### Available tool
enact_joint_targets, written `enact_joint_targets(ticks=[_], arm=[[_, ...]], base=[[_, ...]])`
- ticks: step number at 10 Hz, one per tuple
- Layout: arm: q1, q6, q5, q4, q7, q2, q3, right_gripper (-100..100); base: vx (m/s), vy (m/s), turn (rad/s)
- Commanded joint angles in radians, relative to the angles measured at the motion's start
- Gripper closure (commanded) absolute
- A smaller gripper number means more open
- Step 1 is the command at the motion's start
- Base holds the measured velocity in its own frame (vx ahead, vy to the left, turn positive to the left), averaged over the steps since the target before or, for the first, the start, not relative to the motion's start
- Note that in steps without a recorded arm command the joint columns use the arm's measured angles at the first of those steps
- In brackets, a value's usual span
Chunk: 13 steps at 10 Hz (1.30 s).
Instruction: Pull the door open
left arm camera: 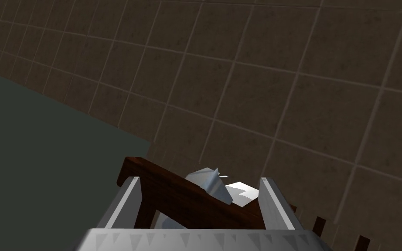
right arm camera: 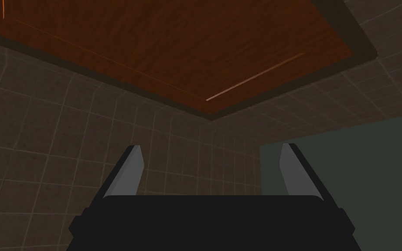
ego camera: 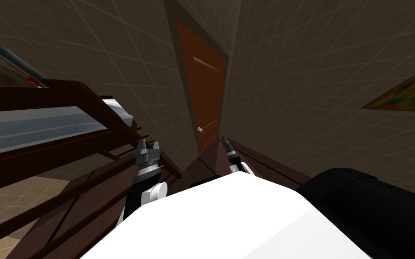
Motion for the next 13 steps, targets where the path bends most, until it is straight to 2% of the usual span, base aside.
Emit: enact_joint_targets(ticks=[1, 13], arm=[[-0.004, -0.017, 0.017, 0.033, 0.034, -0.005, 0.0, -100], [-0.064, -0.117, 0.146, 0.286, 0.272, -0.021, 0.005, -100]], base=[[0.1, -0.059, 0.035], [0.094, -0.064, 0.035]])
